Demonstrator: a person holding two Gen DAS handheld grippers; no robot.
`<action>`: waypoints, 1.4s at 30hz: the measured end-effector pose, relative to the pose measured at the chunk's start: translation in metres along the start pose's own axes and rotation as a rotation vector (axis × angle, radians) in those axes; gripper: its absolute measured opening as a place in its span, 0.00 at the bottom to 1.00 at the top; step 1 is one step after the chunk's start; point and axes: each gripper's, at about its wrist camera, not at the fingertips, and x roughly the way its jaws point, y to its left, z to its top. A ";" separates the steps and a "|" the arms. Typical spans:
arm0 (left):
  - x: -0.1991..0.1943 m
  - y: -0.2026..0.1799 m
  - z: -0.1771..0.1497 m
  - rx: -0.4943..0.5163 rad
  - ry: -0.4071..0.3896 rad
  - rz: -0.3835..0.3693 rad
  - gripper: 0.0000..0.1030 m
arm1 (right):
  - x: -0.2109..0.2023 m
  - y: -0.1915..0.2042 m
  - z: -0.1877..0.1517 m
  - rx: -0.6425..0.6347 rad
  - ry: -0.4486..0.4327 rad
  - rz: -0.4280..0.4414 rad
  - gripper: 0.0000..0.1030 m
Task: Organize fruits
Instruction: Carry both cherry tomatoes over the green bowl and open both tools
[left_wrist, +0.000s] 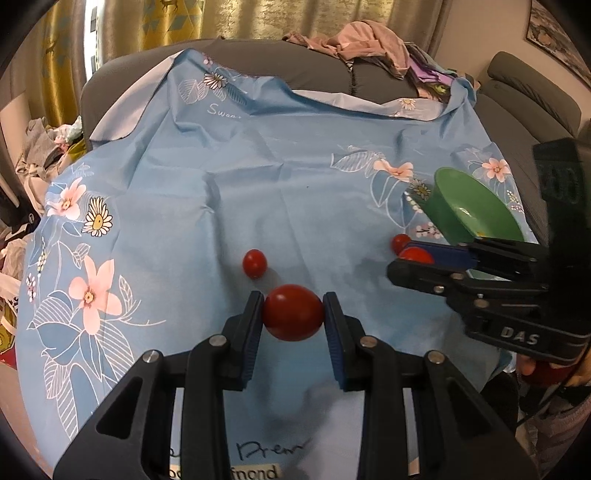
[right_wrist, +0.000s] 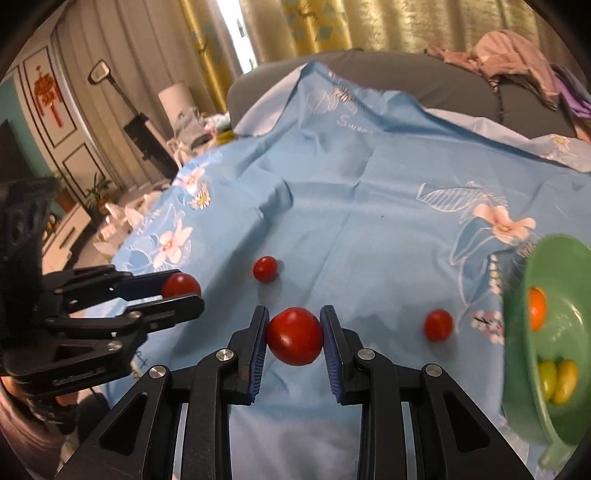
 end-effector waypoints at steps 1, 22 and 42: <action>-0.002 -0.004 0.000 0.007 -0.004 0.000 0.31 | -0.007 -0.001 -0.002 0.007 -0.013 0.002 0.30; -0.020 -0.101 0.016 0.165 -0.056 0.008 0.31 | -0.099 -0.042 -0.034 0.115 -0.201 -0.063 0.30; 0.007 -0.187 0.066 0.313 -0.074 -0.090 0.31 | -0.152 -0.118 -0.053 0.258 -0.319 -0.187 0.30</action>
